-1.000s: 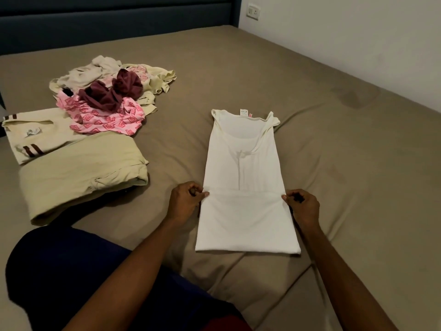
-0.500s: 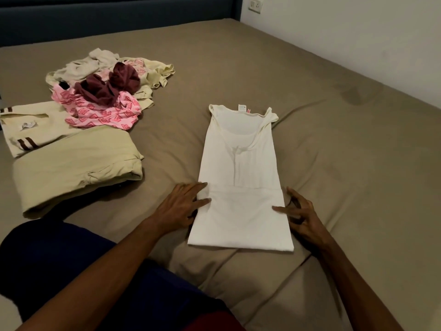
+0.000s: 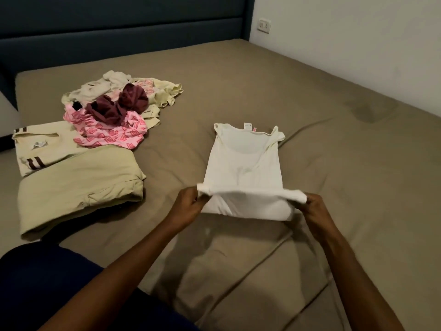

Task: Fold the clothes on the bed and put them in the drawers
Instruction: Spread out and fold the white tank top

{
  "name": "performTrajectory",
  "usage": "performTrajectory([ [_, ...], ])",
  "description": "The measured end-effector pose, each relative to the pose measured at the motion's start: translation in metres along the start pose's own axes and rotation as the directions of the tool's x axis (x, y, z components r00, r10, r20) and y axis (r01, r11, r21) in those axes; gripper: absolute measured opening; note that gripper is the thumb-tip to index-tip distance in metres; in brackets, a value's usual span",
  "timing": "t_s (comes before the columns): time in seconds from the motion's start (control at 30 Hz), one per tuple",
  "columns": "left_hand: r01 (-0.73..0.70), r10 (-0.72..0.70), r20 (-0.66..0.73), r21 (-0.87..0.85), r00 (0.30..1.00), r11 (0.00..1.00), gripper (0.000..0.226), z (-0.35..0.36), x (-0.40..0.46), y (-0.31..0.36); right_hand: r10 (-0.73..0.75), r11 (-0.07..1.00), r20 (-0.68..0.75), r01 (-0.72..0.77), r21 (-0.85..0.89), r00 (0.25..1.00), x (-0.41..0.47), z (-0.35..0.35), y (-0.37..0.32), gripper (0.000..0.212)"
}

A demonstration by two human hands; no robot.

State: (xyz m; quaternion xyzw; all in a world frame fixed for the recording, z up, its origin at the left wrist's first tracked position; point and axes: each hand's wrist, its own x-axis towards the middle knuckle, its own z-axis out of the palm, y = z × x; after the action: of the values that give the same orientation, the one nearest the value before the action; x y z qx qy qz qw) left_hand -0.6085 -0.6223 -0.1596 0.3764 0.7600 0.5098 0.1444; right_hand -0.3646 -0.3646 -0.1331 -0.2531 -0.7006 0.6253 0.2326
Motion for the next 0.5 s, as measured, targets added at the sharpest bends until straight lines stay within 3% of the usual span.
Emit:
performTrajectory([
  [0.07, 0.246, -0.253, -0.013, -0.191, 0.967, 0.95, 0.054, 0.004, 0.035, 0.012, 0.209, 0.973, -0.086, -0.198, 0.122, 0.974, 0.041, 0.005, 0.001, 0.022],
  [0.13, 0.46, -0.463, 0.087, -0.37, 0.882, 0.807, 0.045, 0.011, 0.061, 0.008, 0.39, 0.912, -0.1, -0.369, 0.18, 0.915, 0.07, 0.007, 0.007, 0.033],
  [0.2, 0.537, -0.532, 0.116, -0.339, 0.839, 0.773, 0.042, 0.015, 0.072, -0.008, 0.475, 0.874, -0.093, -0.455, 0.172, 0.875, 0.08, 0.007, 0.017, 0.035],
  [0.27, 0.517, -0.517, 0.082, -0.296, 0.852, 0.803, 0.038, 0.015, 0.074, -0.027, 0.514, 0.851, -0.082, -0.496, 0.172, 0.854, 0.082, 0.007, 0.026, 0.031],
  [0.33, 0.414, -0.419, 0.05, -0.293, 0.907, 0.862, 0.028, 0.014, 0.069, -0.034, 0.536, 0.842, -0.106, -0.52, 0.146, 0.838, 0.079, 0.005, 0.031, 0.031],
  [0.4, 0.295, -0.3, 0.027, -0.281, 0.954, 0.913, 0.029, 0.013, 0.068, -0.036, 0.52, 0.854, -0.124, -0.513, 0.086, 0.845, 0.08, 0.007, 0.033, 0.025],
  [0.5, 0.254, -0.26, 0.005, -0.222, 0.966, 0.941, 0.034, 0.018, 0.067, -0.036, 0.479, 0.867, -0.205, -0.497, -0.046, 0.854, 0.076, 0.014, 0.035, 0.013],
])
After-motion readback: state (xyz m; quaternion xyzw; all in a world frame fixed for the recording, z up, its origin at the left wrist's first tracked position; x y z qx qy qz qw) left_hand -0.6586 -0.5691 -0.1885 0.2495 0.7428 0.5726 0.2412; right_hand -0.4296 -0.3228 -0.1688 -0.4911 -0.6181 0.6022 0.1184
